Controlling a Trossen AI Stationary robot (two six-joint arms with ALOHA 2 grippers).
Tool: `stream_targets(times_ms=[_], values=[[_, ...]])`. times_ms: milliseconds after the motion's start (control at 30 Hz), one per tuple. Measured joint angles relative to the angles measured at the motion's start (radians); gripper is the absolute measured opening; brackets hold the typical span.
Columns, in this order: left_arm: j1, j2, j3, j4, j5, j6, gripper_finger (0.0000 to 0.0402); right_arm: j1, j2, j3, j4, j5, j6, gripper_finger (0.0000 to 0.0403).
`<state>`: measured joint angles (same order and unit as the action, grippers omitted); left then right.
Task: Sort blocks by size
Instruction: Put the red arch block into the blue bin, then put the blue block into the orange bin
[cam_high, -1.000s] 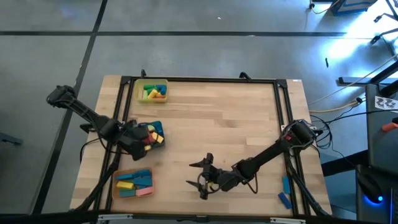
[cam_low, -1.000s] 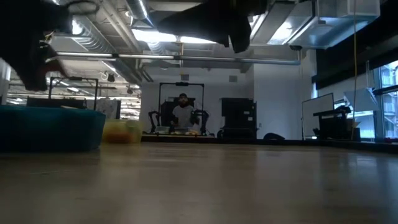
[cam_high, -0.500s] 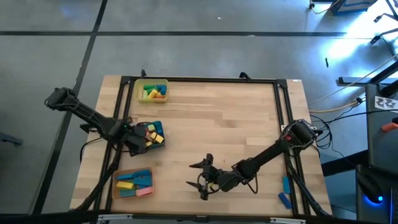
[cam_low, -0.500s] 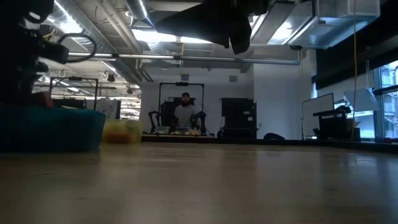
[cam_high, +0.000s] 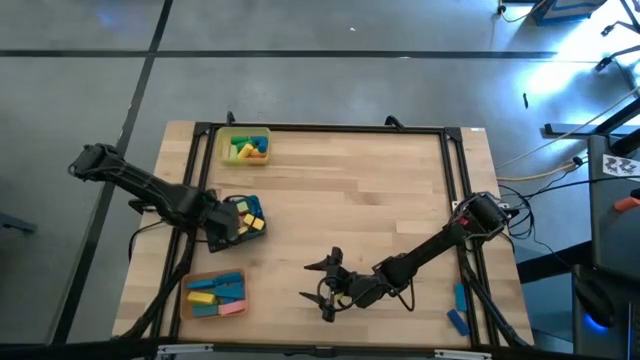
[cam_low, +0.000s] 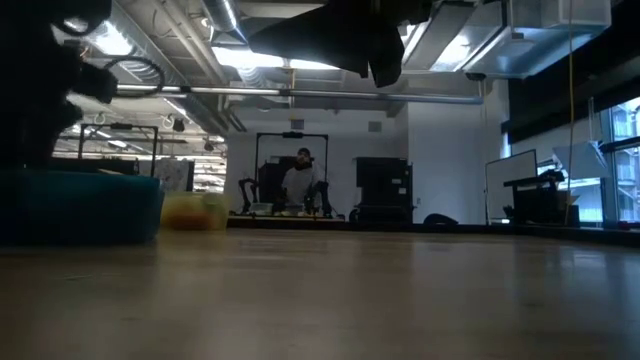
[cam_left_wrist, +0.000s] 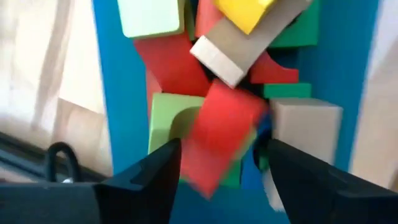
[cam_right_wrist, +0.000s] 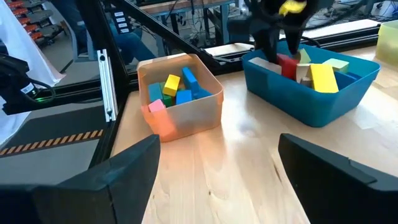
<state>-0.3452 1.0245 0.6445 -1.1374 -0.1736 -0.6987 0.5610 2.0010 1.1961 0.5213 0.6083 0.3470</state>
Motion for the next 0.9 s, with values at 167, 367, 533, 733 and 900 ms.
stream_targets(times_ms=[167, 367, 533, 733, 900], values=[[-0.013, -0.018, 0.082, -0.028, -0.028, 0.024, 0.0219, 0.0, 0.0, 0.0, 0.0, 0.0, 0.0, 0.0326], [-0.082, -0.071, 0.068, 0.323, -0.149, 0.169, 0.0214, 0.001, 0.0, 0.0, 0.0, 0.004, 0.0, 0.0326], [-0.175, -0.067, -0.066, 0.847, -0.152, 0.33, 0.0211, 0.002, -0.009, 0.0, -0.028, 0.007, 0.017, 0.0326], [-0.251, 0.012, -0.2, 1.365, -0.152, 0.423, 0.0204, 0.019, -0.097, 0.0, -0.287, -0.01, 0.142, 0.0326], [-0.288, 0.142, -0.248, 1.531, -0.154, 0.435, 0.0202, 0.049, -0.182, 0.0, -0.581, -0.085, 0.377, 0.0326]])
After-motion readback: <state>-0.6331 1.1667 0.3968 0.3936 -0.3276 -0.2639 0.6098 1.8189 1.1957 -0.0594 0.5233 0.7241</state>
